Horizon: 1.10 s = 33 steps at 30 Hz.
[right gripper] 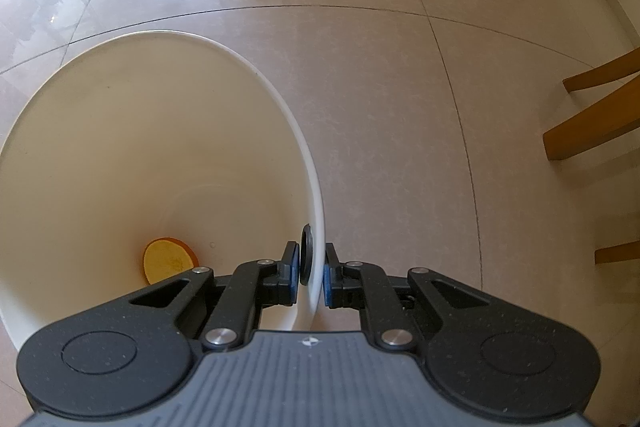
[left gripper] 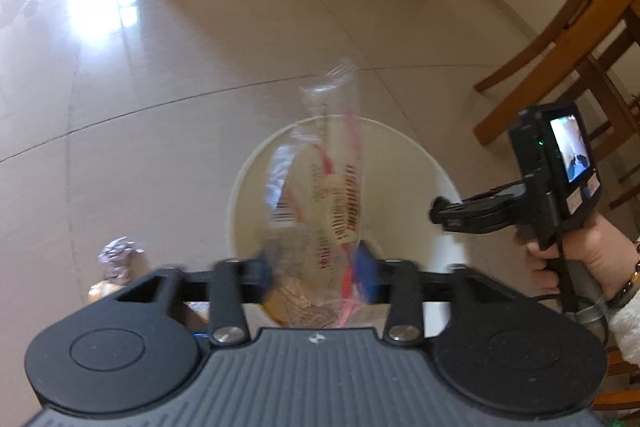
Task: Collect trash
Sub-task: 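Lift the plastic wrapper over the bin and release it with the left gripper, then return the left gripper to the pile and grasp the second orange peel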
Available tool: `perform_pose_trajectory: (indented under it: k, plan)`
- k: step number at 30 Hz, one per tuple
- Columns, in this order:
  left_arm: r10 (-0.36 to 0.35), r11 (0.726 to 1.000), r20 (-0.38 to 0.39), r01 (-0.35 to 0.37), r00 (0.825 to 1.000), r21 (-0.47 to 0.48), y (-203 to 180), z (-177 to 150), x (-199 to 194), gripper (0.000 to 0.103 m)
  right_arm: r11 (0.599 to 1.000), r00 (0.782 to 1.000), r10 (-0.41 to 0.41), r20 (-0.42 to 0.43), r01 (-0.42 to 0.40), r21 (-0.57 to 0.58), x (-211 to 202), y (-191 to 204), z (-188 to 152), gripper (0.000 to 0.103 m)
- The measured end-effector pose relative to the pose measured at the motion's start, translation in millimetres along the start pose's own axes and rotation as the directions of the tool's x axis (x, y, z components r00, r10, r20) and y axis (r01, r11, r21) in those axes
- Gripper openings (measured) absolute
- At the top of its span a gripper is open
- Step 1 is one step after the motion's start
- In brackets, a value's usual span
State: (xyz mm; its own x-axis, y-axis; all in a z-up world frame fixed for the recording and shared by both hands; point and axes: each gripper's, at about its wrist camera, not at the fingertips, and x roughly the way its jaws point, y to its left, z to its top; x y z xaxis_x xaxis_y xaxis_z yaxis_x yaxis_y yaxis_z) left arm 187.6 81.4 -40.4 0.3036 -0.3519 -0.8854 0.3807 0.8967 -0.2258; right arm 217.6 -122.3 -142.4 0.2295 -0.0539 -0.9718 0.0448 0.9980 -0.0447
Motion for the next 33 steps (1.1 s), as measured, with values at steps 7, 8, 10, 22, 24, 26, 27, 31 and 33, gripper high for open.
perform_pose_trajectory:
  k: [7,8,10,22,24,26,27,31,33]
  plan:
    - [0.045,0.999,0.046,-0.045,0.998,-0.009,-6,-1,14,0.090,1.000,1.000,0.009,0.000,-0.009,-0.006,-1,-2,-1,0.014]
    - [0.045,0.999,0.042,-0.044,0.998,-0.010,-4,-1,16,0.090,1.000,1.000,0.010,0.000,-0.010,-0.006,-1,-2,-1,0.014]
    - [0.051,0.999,0.044,-0.050,0.998,-0.019,0,-2,18,0.090,1.000,1.000,0.009,0.003,-0.009,-0.009,-1,-2,-1,0.014]
    - [0.145,0.982,0.063,-0.136,0.987,-0.132,36,-19,-6,0.094,1.000,1.000,0.007,0.004,-0.007,-0.016,-1,-1,-2,0.014]
    - [0.164,0.978,0.069,-0.152,0.984,-0.146,42,-28,-14,0.095,1.000,1.000,0.006,0.008,-0.006,-0.026,-1,0,-2,0.014]
    - [0.182,0.973,0.079,-0.168,0.980,-0.156,47,-36,-17,0.096,1.000,1.000,0.007,0.014,-0.007,-0.024,-1,0,-4,0.014]
    - [0.194,0.969,0.079,-0.179,0.978,-0.168,52,-41,-18,0.096,1.000,1.000,0.008,0.015,-0.008,-0.020,-1,1,-4,0.014]
    - [0.226,0.948,0.065,-0.204,0.972,-0.243,69,-63,-14,0.097,1.000,1.000,0.019,0.014,-0.019,-0.017,-3,-1,-6,0.014]
    - [0.242,0.933,0.063,-0.214,0.968,-0.288,78,-78,-9,0.097,1.000,1.000,0.027,0.015,-0.027,-0.012,-4,-3,-6,0.014]
